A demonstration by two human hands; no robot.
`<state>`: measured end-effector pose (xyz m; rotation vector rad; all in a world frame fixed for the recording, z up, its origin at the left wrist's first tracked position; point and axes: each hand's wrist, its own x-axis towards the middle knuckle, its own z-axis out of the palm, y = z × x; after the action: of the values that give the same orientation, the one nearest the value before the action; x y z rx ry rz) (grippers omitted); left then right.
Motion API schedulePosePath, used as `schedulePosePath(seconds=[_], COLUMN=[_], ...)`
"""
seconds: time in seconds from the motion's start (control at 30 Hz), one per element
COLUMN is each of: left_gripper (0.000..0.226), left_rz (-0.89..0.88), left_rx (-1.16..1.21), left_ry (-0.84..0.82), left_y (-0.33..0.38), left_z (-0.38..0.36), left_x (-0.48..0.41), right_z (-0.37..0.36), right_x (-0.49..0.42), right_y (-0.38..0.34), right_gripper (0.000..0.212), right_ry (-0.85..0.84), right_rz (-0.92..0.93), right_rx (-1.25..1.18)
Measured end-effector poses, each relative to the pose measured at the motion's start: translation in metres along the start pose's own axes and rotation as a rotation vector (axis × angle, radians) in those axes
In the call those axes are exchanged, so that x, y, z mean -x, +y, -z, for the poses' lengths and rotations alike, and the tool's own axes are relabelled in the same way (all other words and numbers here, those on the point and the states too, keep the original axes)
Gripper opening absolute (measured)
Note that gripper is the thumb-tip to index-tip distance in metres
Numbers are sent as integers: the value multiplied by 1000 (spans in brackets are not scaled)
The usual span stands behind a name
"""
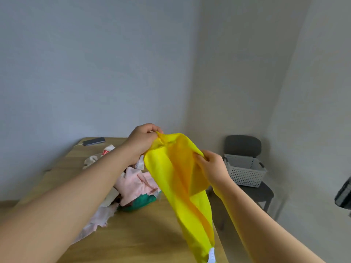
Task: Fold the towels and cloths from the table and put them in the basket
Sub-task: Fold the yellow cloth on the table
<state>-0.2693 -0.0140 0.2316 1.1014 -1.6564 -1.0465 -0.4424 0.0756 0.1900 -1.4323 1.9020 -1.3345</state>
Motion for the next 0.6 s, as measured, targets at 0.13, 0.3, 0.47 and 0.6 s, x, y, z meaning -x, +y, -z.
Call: schedulePosePath(seconds=[0.13, 0.3, 0.47, 0.6], left_gripper=[20, 22, 12, 17], left_rz=[17, -104, -132, -132], left_rx=[-45, -594, -810, -912], left_ry=[-229, -124, 24, 4], left_y=[-7, -14, -20, -33], left_z=[7, 21, 32, 44], left_x=[26, 46, 54, 44], right_z=[24, 29, 34, 31], right_x=[13, 18, 12, 2], right_y=[10, 22, 22, 16], right_gripper=[20, 13, 18, 33], right_ry=[-11, -10, -48, -241], right_rz=[49, 69, 88, 128], right_rx=[24, 141, 235, 540])
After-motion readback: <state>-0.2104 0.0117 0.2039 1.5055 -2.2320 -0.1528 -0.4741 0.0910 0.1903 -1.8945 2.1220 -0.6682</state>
